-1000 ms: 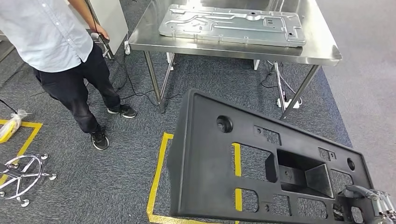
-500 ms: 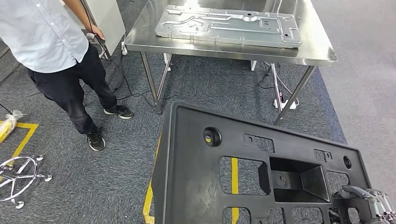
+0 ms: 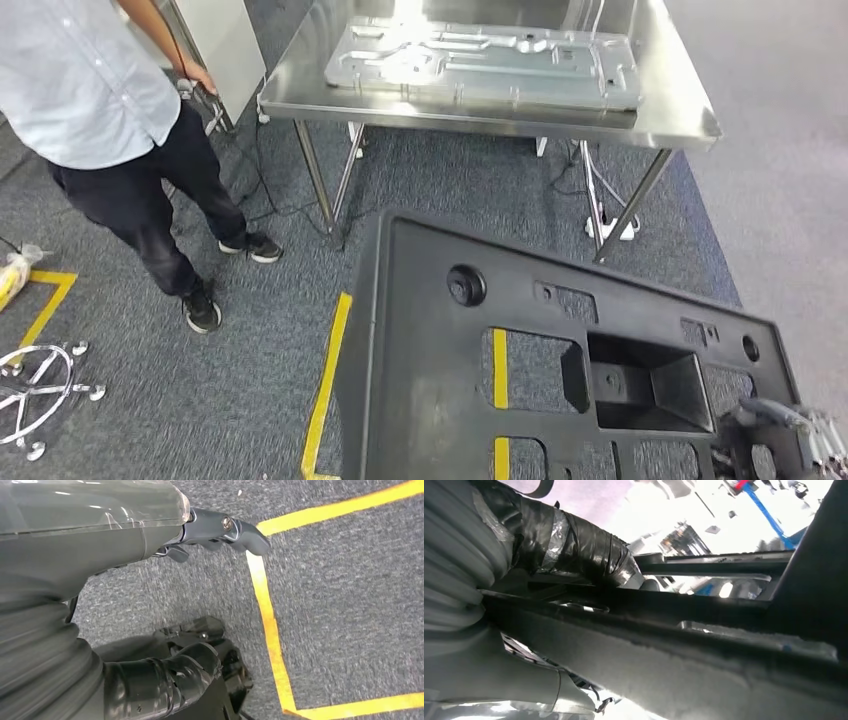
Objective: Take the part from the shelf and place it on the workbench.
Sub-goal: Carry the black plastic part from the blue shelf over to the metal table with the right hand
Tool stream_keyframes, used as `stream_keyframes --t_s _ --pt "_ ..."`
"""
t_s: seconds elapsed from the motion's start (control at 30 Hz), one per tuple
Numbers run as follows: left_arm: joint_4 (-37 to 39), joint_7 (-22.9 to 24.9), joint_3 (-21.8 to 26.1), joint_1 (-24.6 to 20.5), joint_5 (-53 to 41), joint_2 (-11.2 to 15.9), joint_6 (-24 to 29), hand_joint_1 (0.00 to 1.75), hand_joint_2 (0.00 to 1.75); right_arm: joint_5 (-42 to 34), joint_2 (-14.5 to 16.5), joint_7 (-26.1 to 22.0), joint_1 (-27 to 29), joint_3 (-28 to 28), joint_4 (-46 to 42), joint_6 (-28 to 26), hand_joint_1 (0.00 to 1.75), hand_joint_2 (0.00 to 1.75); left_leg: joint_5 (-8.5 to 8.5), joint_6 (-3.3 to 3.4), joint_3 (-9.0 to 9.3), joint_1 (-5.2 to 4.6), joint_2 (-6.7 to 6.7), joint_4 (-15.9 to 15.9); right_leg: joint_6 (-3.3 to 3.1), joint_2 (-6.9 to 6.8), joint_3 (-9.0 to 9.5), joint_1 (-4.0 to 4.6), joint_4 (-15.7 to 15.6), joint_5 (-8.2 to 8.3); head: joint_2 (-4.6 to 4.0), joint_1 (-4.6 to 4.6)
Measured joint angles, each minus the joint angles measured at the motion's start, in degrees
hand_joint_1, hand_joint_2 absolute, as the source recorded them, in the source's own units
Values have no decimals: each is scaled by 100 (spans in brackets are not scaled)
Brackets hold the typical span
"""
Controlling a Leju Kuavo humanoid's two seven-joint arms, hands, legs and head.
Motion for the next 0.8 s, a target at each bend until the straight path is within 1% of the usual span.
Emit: stream_keyframes --t_s 0.07,0.1,0.13,0.17,0.2,0.23,0.27,0.3,0.33,0.37,0.4,0.43,0.47,0.5,0.57,0.6,0.63,0.67,0.7,0.73,0.77,0.8 --pt "0 -2 -2 -10 -6 0 11 0 175 1 -5 8 3 -1 -1 -1 175 175 -63 -59 44 12 4 23 -90 14 51 -14 -28 -43 0 -6" --pt "0 -3 -2 -16 -10 0 14 0 175 1 -5 8 0 -1 -2 -1 175 175 -127 -81 10 19 0 145 -128 17 93 -25 -47 -64 0 -16" --pt "0 -4 -4 -19 -14 0 15 0 175 1 -6 7 -1 -1 -3 -1 175 175 -248 -98 -113 27 -6 414 -171 18 141 -31 -65 -92 0 -27" --pt "0 -5 -6 -17 -16 0 16 0 175 2 -7 7 -3 0 -2 -1 175 175 -395 -104 -336 29 -12 815 -204 15 180 -16 -70 -128 0 -36" --pt "0 -5 -8 -11 -15 0 16 0 175 2 -7 7 -4 1 -2 -1 175 175 -527 -105 -596 30 -13 1228 -229 15 214 1 -69 -164 0 -42" --pt "0 -4 -9 2 -15 0 16 0 175 3 -7 8 -3 1 0 0 175 175 -602 -100 -859 30 -14 1595 -251 24 259 21 -69 -209 0 -40" --pt "0 -4 -10 18 -14 0 16 0 175 3 -7 8 -3 2 2 0 175 175 -562 -86 -1039 26 -15 1781 -260 36 317 41 -69 -257 0 -42" --pt "0 -4 -10 29 -14 0 16 0 175 3 -7 8 -3 2 4 0 175 175 -403 -60 -1119 18 -17 1753 -264 51 388 59 -69 -309 0 -42" --pt "0 -4 -10 35 -14 0 15 0 175 3 -7 9 -3 2 6 0 175 175 -126 -14 -1106 0 -20 1520 -265 65 479 81 -70 -373 0 -42" --pt "0 -4 -10 37 -14 3 15 0 175 3 -7 9 -4 2 7 0 175 175 165 53 -1023 -28 -26 1175 -262 72 559 91 -75 -439 0 -39" --pt "1 -3 -10 35 -14 13 16 0 175 4 -7 9 -8 2 9 -1 175 175 381 120 -931 -63 -33 866 -247 76 617 105 -78 -501 0 -26" --pt "1 -3 -10 31 -14 19 18 0 175 6 -8 9 -11 3 11 -2 175 175 489 179 -829 -97 -38 588 -221 81 651 106 -87 -548 0 -18" --pt "2 -4 -11 28 -15 26 20 0 175 8 -8 10 -14 4 13 -3 175 175 482 216 -769 -126 -43 444 -189 83 671 92 -100 -572 0 -8" --pt "2 -4 -11 27 -15 30 22 0 175 10 -9 13 -17 5 15 -4 175 175 429 229 -724 -147 -48 367 -153 83 685 83 -93 -564 0 -2" --pt "2 -6 -13 47 -16 26 23 0 175 15 -10 17 -18 6 17 -5 175 175 384 260 -561 -134 -57 191 -85 69 722 59 -17 -511 0 -4" --pt "3 -6 -13 58 -19 26 24 0 175 17 -12 16 -20 6 17 -7 175 175 376 275 -463 -112 -62 109 -54 58 688 58 101 -489 0 0" --pt "3 -6 -14 56 -21 27 25 0 175 19 -14 14 -29 6 17 -7 175 175 363 292 -361 -86 -63 33 -21 50 563 55 320 -510 0 5" --pt "4 -6 -14 43 -24 26 24 0 175 19 -15 12 -38 7 16 -7 175 175 346 294 -292 -72 -65 -16 6 43 355 44 619 -577 0 9" --pt "4 -5 -14 28 -27 27 22 0 175 19 -16 10 -45 7 16 -7 175 175 317 298 -239 -61 -70 -41 33 42 116 34 918 -679 0 12" --pt "4 -5 -15 14 -27 26 20 0 175 19 -17 9 -50 8 19 -7 175 175 269 294 -177 -50 -73 -52 60 42 -153 17 1201 -817 0 12" --pt "4 -5 -15 15 -28 24 17 0 175 19 -17 10 -48 8 23 -7 175 175 210 278 -106 -38 -77 -54 85 41 -348 -3 1331 -909 0 12" --pt "4 -5 -15 26 -29 23 15 0 175 19 -19 11 -47 8 27 -7 175 175 146 258 -26 -22 -80 -54 107 39 -466 -22 1326 -927 0 12"
